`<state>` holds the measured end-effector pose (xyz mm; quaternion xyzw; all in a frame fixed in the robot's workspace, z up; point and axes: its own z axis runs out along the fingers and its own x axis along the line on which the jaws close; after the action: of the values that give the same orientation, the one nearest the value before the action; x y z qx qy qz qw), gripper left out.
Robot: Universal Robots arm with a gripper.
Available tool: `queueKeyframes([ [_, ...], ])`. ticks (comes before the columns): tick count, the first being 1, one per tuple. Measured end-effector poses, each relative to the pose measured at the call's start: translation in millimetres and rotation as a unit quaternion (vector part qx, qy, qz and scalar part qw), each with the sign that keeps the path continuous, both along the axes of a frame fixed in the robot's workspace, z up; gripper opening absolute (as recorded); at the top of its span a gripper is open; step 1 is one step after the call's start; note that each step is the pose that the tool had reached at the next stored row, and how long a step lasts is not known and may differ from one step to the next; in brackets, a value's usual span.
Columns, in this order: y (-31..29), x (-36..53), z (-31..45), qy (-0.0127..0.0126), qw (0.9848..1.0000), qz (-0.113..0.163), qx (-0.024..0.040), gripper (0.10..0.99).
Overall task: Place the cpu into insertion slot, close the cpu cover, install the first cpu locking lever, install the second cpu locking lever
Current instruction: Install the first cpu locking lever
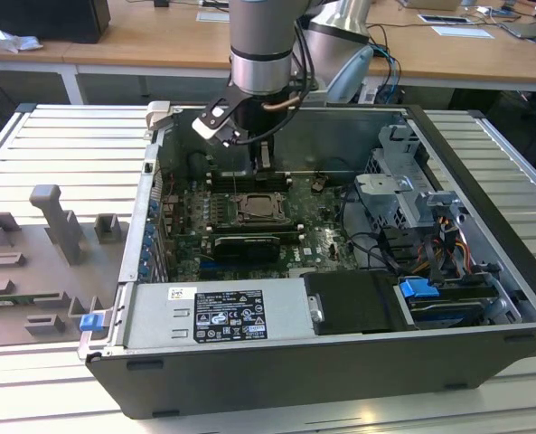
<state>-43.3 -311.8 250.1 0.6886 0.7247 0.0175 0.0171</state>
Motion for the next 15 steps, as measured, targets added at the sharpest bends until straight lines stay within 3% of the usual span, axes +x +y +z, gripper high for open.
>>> queueKeyframes([
  [5,0.0,0.0,20.4,0.0001,1.0,0.0,-0.0001,0.106],
  [8,0.1,0.0,21.1,0.0,1.0,0.003,0.0,0.106],
  [11,0.1,-0.1,21.1,0.0001,0.9996,0.028,-0.0001,0.106],
  [15,0.1,-0.1,21.0,0.0001,0.9977,0.067,-0.0001,0.106],
])
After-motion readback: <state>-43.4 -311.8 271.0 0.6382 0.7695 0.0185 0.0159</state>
